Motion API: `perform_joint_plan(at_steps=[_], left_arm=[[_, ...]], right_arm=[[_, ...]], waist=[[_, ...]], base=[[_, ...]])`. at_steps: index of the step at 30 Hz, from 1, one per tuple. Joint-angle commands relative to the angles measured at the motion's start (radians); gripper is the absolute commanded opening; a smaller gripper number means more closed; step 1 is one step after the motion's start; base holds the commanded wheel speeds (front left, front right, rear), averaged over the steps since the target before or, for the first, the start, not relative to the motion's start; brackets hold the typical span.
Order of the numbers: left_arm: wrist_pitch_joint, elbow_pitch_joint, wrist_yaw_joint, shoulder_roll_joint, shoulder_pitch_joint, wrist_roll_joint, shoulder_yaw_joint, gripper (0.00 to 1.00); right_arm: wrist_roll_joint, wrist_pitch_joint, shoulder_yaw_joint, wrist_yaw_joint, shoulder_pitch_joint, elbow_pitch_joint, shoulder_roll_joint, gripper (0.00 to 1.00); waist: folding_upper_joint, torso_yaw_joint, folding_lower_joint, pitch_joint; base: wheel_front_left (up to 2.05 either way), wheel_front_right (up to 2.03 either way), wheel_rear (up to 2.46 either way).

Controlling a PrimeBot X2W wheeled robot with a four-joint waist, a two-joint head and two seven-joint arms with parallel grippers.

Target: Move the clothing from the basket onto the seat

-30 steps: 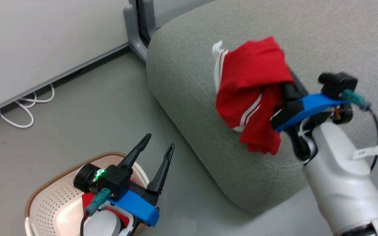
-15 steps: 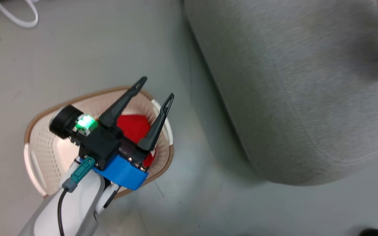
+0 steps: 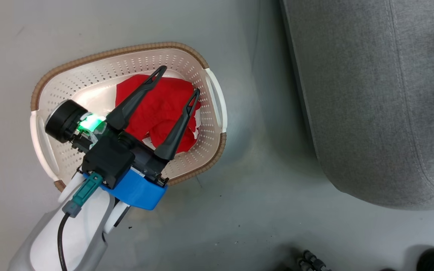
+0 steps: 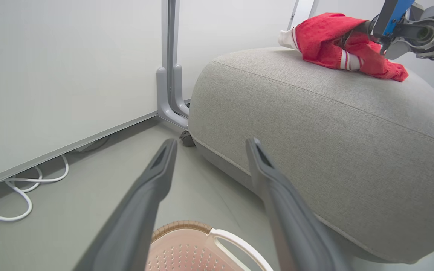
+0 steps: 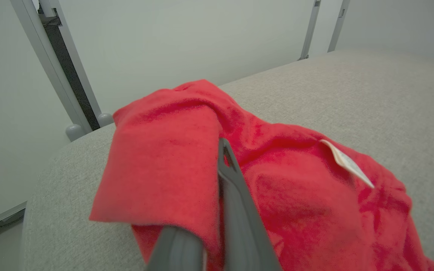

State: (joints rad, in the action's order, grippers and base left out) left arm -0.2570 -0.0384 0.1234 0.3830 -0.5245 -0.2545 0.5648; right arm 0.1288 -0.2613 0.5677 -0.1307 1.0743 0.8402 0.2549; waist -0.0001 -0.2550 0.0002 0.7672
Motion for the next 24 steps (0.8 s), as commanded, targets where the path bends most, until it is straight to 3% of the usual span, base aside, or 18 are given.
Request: perform_joint_plan(at_steps=[1,11,24], left_arm=[[-0.004,-0.005,-0.003,-0.002,-0.018,0.001,0.002,1.0],[-0.008,-0.069,0.001,-0.031,-0.015,-0.027,0.021,1.0],[-0.009,-0.166,0.008,-0.144,0.115,-0.081,-0.034,1.0]], right_arm=[[-0.015,-0.005,0.008,0.0,-0.012,-0.011,-0.006,1.0],[-0.077,-0.005,-0.052,0.0,-0.089,-0.08,-0.023,1.0],[-0.066,-0.005,-0.163,0.0,-0.347,-0.145,-0.045,1.0]], waist=[[0.0001,0.0,-0.0002,-0.002],[0.0001,0.007,-0.0002,-0.078],[0.0001,0.079,-0.0002,-0.379]], base=[[0.0,0.0,0.0],[0.0,0.0,0.0],[0.0,0.0,0.0]])
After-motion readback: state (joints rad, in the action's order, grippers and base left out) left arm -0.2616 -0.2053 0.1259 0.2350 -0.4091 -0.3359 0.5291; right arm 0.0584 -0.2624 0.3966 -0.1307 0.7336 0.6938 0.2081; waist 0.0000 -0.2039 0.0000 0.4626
